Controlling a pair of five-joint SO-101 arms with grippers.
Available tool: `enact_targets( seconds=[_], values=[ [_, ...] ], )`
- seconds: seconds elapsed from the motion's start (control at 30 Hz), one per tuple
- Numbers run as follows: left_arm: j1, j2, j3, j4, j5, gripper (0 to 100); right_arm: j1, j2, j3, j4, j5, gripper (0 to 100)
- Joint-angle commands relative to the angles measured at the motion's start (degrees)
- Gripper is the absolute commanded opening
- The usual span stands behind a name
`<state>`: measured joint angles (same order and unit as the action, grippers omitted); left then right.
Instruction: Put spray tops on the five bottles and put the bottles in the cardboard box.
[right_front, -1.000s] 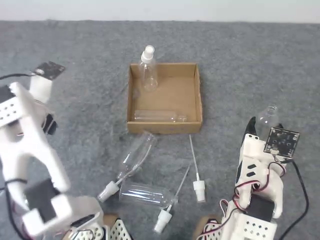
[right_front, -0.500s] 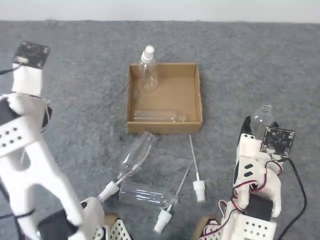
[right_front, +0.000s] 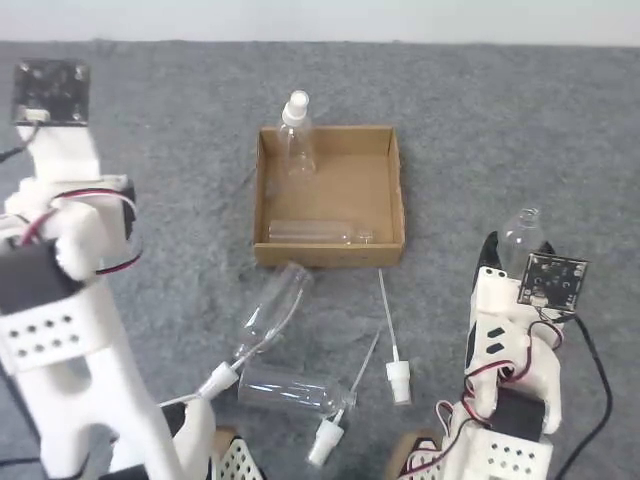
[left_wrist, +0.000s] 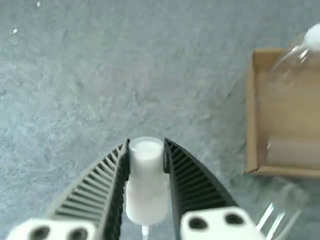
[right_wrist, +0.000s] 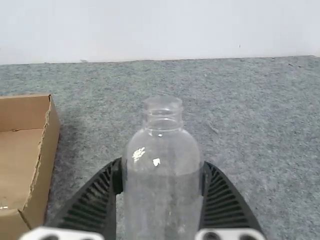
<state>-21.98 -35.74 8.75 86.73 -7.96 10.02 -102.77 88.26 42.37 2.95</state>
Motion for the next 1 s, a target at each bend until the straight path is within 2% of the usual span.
enact_targets(
  seconds=[0.0, 0.23, 0.43, 0.6, 0.77, 0.97],
  values=[
    [3.69, -4.04, -2.86, -4.13, 7.56, 1, -0.4, -1.19, -2.99, 0.48, 0.79, 5.8],
    [10.81, -6.77, -2.86, -6.33, 15.74, 1, -4.26, -1.19, -7.82, 7.43, 0.79, 5.8],
    [15.47, -10.9, -2.86, -6.68, 20.48, 1, -8.04, -1.19, -7.91, 7.78, 0.79, 5.8],
    [20.04, -13.71, -2.59, -7.65, 21.54, 1, -9.98, -1.19, -7.91, 7.78, 0.35, 5.8],
    [25.14, -16.79, 3.65, -14.77, 21.63, 1, -13.67, -1.19, -8.0, 7.87, 0.35, 5.8],
    [30.59, -22.86, 14.81, -26.99, 21.71, 1, -16.57, -1.19, -8.0, 7.87, 0.35, 5.8]
  ],
)
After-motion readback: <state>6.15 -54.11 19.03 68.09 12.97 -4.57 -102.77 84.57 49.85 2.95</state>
